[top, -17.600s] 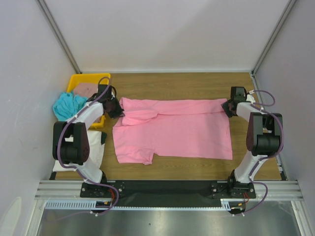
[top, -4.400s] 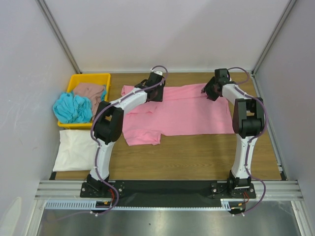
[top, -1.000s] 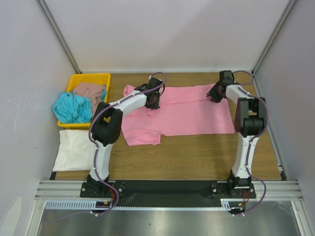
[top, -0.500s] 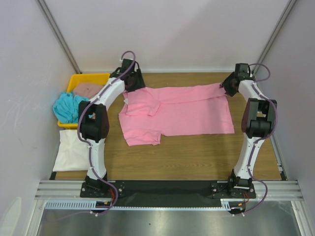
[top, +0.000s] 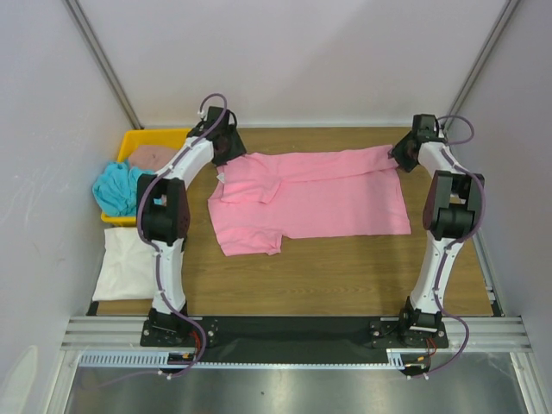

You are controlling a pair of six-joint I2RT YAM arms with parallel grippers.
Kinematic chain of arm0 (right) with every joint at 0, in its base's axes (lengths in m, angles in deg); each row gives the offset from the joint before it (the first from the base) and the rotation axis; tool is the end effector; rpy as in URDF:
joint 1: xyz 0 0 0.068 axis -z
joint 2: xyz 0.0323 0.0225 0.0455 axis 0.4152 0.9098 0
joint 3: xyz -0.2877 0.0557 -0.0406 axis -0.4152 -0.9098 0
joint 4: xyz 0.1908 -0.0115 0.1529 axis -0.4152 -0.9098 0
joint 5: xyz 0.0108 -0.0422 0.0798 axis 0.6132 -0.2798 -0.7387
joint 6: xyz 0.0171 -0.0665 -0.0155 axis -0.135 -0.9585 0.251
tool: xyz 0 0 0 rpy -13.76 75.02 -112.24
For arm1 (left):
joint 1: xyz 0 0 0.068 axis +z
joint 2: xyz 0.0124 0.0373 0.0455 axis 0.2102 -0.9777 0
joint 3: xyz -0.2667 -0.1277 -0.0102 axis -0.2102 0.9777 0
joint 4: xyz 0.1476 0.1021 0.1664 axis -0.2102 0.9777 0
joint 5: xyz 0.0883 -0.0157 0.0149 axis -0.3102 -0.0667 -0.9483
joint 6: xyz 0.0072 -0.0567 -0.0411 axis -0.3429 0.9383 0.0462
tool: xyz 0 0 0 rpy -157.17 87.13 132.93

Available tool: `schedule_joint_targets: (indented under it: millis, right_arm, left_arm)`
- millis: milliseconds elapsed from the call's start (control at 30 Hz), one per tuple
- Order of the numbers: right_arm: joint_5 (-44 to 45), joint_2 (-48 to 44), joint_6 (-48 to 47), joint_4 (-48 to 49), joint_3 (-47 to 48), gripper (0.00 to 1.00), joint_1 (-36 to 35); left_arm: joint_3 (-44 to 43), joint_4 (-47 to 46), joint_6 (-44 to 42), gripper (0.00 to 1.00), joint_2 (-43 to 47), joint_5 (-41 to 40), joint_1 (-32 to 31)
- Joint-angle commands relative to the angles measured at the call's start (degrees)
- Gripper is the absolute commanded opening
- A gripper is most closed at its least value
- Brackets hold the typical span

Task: Fold and stack the t-shirts
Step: Fold the tshirt

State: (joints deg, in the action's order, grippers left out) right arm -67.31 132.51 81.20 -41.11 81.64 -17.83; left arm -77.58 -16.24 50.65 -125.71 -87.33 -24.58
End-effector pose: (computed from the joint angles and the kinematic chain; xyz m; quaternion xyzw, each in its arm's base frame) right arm 0.4955 -0.0591 0.2089 0.3539 0.8692 0.0846 0.3349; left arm 0.4873 -0.1017 0.2394 -0.1878 0.9209 -0.0889 0.3299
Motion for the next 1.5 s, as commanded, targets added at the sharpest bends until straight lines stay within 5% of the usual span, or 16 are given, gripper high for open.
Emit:
schedule_joint_targets:
  millis: [0, 433, 667, 833, 1467]
  right_arm:
    - [1.55, 2.07, -0.47, 1.51, 2.45, 0.49, 0.07]
    - [2.25, 5.77, 0.49, 1.51, 5.08, 0.42, 0.07]
    - [2.69, 5.95, 0.76, 0.81, 5.79, 0.12, -0.02]
    - [3.57, 3.93, 0.85, -0.07, 4.65, 0.01, 0.07]
    - [5.16, -5.75, 0.76, -2.09, -4.15, 0.00, -1.07]
  left_arm:
    - [0.13, -0.23, 1.70, 0.69, -0.34, -1.86, 1.19]
    - [1.97, -0.67, 1.26, 0.73, -1.48, -3.36, 1.99]
    - [3.29, -2.69, 1.18, 0.70, -2.88, -4.24, 2.17]
    - [4.08, -3.05, 1.18, 0.67, -3.24, -4.24, 2.25]
    - [9.10, -4.63, -0.32, 0.65, -0.51, -4.06, 2.25]
